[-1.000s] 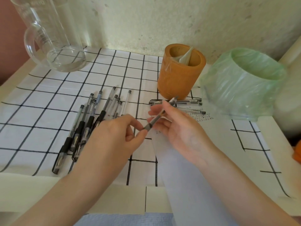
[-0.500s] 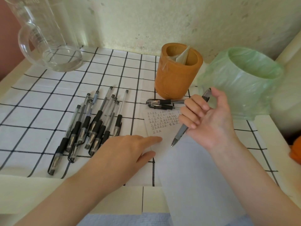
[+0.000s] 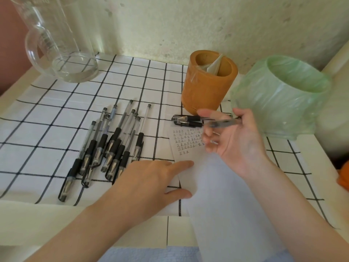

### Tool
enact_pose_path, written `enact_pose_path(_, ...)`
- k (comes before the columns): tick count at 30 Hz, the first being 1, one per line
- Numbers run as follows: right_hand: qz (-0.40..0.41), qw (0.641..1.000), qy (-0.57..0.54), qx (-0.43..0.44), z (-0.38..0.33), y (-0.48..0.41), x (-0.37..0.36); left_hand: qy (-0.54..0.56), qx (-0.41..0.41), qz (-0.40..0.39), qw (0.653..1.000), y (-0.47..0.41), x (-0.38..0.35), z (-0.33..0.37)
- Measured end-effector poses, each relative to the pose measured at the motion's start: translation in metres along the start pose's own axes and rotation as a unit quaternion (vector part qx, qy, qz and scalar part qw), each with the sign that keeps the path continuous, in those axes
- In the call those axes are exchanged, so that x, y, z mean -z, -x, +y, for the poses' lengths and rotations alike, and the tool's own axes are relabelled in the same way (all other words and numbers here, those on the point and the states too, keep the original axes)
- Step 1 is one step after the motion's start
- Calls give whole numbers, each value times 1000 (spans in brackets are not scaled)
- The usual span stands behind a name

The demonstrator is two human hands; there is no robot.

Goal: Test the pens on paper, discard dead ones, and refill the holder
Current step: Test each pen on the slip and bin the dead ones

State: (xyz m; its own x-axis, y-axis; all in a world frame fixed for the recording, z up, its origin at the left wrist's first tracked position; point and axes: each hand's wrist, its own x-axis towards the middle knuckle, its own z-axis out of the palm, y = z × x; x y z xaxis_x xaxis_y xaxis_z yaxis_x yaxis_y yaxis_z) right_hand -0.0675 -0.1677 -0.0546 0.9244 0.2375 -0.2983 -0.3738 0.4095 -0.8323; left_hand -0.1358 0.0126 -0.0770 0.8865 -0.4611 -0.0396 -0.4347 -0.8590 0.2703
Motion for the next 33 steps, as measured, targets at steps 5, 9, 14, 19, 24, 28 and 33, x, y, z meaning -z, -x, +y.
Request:
enact_pose_path(5, 19, 995, 100, 3, 8, 1, -4, 7, 7, -2, 1000, 0, 0, 0)
enact_pose_path(9, 77, 977, 187, 74, 18, -3, 3, 12, 8, -1, 1000, 0, 0, 0)
enact_pose_path(14, 98, 954, 255, 119, 27, -3, 3, 11, 11, -2, 1000, 0, -1, -1)
enact_pose_path(19, 103, 929, 296, 197, 33, -3, 1, 15, 14, 2, 1000, 0, 0, 0)
enact_pose_path(24, 155, 889, 348, 254, 44, -8, 2, 20, 12, -6, 1000, -1, 0, 0)
enact_pose_path(28, 158, 879, 364, 264, 46, -9, 4, 24, 13, -1, 1000, 0, -1, -1)
enact_pose_path(33, 138, 873, 382, 271, 47, -9, 4, 24, 13, 1, 1000, -1, -2, -1)
